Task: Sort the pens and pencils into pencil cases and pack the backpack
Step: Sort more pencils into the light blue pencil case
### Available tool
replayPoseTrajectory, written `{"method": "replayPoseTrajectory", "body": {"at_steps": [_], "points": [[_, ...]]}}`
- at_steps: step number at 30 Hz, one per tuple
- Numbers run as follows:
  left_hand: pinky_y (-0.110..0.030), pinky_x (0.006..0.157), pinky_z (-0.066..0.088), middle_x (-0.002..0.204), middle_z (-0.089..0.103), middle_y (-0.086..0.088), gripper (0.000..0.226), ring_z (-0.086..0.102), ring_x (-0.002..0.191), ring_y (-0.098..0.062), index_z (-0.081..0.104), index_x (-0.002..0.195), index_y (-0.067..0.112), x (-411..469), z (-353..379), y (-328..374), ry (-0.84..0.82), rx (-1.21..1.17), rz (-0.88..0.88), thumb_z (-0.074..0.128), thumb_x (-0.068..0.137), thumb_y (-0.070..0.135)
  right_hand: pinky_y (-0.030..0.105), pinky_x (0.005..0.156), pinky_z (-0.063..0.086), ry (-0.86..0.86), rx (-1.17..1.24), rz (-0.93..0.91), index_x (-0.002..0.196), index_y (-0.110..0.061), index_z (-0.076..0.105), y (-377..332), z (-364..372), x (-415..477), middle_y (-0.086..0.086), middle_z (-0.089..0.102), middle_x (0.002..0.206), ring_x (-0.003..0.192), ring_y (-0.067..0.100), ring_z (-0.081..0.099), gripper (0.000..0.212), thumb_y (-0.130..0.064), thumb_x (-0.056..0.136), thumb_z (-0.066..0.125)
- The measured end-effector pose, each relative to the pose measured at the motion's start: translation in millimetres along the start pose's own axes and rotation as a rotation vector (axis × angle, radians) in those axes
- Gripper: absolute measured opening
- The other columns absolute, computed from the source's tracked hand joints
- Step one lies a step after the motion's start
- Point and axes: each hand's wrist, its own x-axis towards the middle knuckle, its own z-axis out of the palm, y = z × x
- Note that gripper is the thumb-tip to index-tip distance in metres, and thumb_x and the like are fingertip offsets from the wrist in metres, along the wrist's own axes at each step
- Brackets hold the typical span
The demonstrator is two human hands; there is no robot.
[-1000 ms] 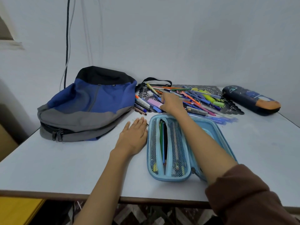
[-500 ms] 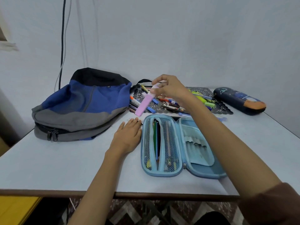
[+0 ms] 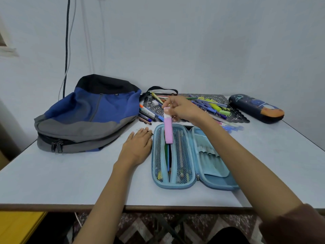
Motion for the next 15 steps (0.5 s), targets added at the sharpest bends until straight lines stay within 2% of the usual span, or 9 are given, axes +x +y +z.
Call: {"method": "replayPoseTrajectory", "body": {"at_steps": [6,10,13,15], "points": [[-0.036,0.122,0.007,0.162,0.017,0.002,0.05,0.011,0.149,-0.012,0.023,0.154,0.02,0,1,-1,0.003,-0.001,0.0,0.021,0.106,0.032,0.023,0.052,0.05,-0.026,0.118,0.111,0.097,-0.005,0.055,12,8,-1,0.009,0.058,0.081,0.065,0.017,0.055,0.002,-0.006,0.097,0.054],[-0.036,0.122,0.008,0.161,0.018,0.002,0.05,0.012,0.149,-0.012,0.024,0.154,0.02,0,0,0,0.008,0.004,0.005,0.021,0.106,0.032,0.02,0.049,0.051,-0.13,0.165,0.201,0.102,-0.001,0.055,19,13,-8,0.013,0.06,0.084,0.063,0.017,0.057,0.006,-0.004,0.096,0.055],[-0.036,0.122,0.008,0.161,0.019,0.002,0.049,0.012,0.149,-0.013,0.025,0.153,0.02,0,0,-1,0.006,-0.001,0.003,0.022,0.105,0.031,0.021,0.052,0.053,-0.168,0.149,0.194,0.103,-0.002,0.056,23,12,-11,0.012,0.062,0.087,0.066,0.017,0.058,0.01,-0.006,0.094,0.058],[-0.037,0.121,0.012,0.159,0.025,0.001,0.048,0.017,0.148,-0.015,0.032,0.151,0.02,1,1,-1,0.033,-0.041,0.011,0.025,0.105,0.03,0.021,0.053,0.05,-0.176,0.052,0.141,0.104,-0.002,0.06,23,8,-13,0.007,0.063,0.088,0.069,0.014,0.058,0.014,-0.009,0.093,0.061]]}}
